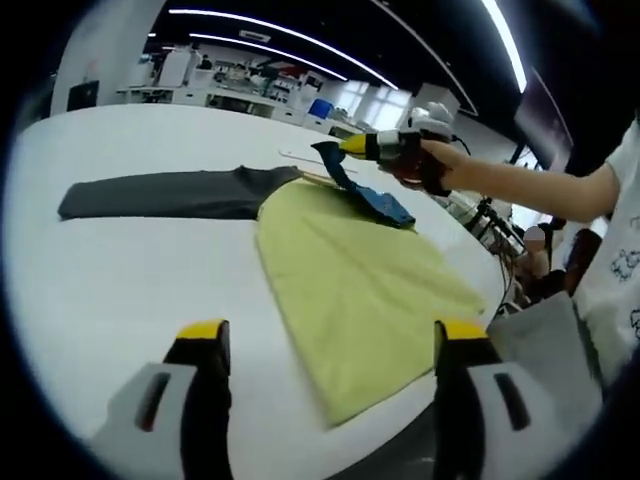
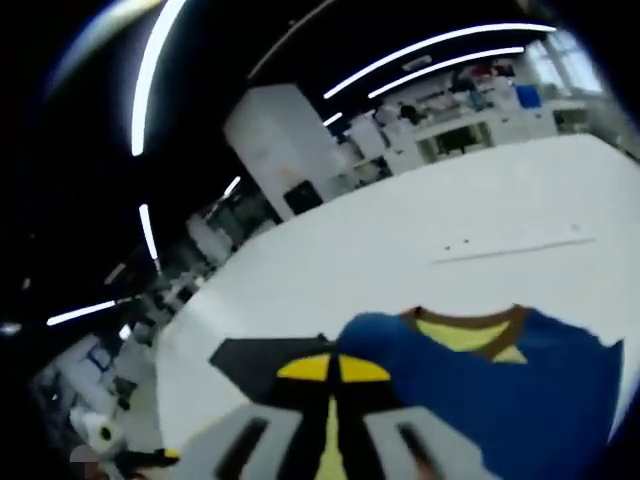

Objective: Fold the garment on the visible template until the final outline fits inside the template.

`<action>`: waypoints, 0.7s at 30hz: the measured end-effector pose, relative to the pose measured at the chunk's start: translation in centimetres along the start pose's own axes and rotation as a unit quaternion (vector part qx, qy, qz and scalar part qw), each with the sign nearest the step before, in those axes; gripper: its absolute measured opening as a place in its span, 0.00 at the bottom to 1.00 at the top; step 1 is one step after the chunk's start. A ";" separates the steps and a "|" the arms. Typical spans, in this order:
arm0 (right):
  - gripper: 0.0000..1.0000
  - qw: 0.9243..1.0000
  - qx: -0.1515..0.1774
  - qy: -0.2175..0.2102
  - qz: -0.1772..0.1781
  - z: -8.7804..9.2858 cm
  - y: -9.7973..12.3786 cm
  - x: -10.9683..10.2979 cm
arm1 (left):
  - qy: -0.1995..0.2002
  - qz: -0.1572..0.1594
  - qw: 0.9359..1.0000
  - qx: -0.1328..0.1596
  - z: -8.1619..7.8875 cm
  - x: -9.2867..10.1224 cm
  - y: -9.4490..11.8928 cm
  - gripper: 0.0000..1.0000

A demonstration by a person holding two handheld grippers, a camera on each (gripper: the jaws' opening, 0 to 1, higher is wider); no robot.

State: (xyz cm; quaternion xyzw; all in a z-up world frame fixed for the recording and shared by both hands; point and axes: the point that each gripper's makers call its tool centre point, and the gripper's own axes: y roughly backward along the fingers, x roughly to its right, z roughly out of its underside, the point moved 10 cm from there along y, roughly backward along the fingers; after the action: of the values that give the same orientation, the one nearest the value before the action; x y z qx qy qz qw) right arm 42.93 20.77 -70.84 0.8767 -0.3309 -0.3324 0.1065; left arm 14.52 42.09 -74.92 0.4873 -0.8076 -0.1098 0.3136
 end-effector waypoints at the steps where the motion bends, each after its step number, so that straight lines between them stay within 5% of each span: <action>1: 0.00 1.000 -0.003 0.000 -0.001 0.1 -0.4 0.0 | -0.001 0.001 1.000 -0.002 0.0 -0.1 0.0 0.81; 21: 0.00 0.996 -0.086 0.015 -0.016 5.6 -5.3 -1.9 | 0.006 0.000 1.000 -0.018 0.5 -0.1 0.0 0.80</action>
State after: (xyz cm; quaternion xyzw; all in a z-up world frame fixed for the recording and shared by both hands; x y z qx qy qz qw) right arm 40.94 26.22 -76.25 0.8742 -0.2857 -0.3485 0.1809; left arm 14.25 42.13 -75.31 0.4827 -0.8032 -0.1211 0.3273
